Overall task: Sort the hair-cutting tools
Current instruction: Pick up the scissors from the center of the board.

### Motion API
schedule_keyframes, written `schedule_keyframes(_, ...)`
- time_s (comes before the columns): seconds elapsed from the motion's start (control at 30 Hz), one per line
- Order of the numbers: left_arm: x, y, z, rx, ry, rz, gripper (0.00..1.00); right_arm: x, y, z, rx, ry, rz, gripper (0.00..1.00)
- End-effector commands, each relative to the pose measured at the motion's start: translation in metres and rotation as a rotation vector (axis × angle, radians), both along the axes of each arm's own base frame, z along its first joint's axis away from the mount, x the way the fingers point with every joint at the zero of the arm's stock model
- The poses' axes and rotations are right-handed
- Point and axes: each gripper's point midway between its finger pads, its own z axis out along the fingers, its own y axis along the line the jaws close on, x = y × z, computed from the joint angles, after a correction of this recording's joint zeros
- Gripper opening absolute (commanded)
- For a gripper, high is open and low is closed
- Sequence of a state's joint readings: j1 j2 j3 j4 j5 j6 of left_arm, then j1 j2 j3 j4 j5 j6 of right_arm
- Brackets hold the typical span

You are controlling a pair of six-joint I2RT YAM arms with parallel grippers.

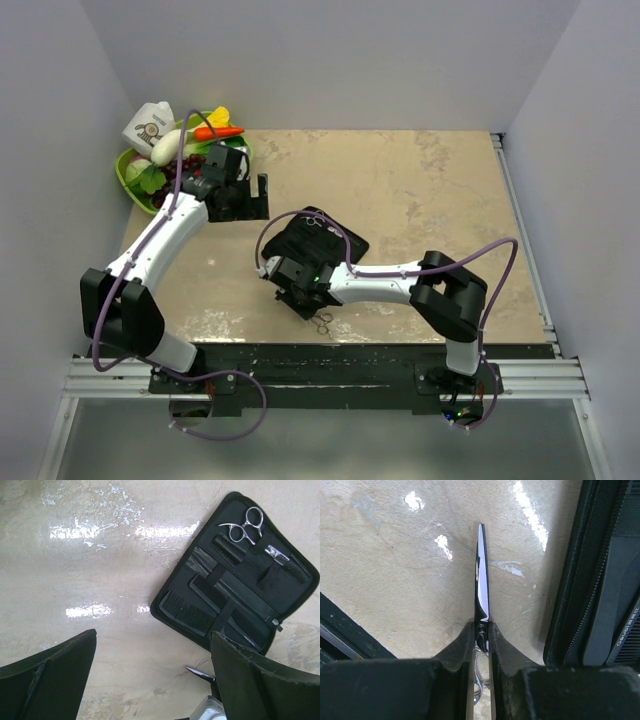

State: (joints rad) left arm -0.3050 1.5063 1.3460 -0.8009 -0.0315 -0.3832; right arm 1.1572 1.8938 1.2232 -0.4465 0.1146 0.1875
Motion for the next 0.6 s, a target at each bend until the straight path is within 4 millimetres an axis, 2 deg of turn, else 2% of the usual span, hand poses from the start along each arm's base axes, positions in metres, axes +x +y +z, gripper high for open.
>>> schedule_keyframes(0.0,0.017,-0.001,0.014,-0.014,-0.058,0.016,0.99,-0.010,-0.035,-0.010,-0.131,0.032,-0.009,0.00)
schedule_keyframes(0.07,0.020,-0.001,0.016,-0.015,-0.065,0.019,0.99,-0.009,-0.034,0.003,-0.119,0.023,-0.009,0.00)
schedule_keyframes(0.27,0.035,-0.002,0.014,0.002,-0.067,0.027,0.99,-0.006,-0.034,0.065,-0.068,-0.012,-0.020,0.00)
schedule_keyframes(0.37,0.045,-0.001,0.009,0.022,-0.067,0.038,0.99,-0.001,-0.043,0.090,-0.075,-0.050,-0.043,0.00)
schedule_keyframes(0.43,0.053,-0.002,0.003,0.033,-0.055,0.041,0.99,0.008,-0.052,0.100,-0.077,-0.044,-0.076,0.00)
schedule_keyframes(0.53,0.065,-0.004,-0.006,0.042,-0.049,0.042,0.99,0.028,-0.070,0.110,-0.081,-0.059,-0.130,0.00)
schedule_keyframes(0.57,0.068,-0.005,-0.008,0.047,-0.047,0.044,0.99,0.040,-0.081,0.111,-0.090,-0.060,-0.171,0.00)
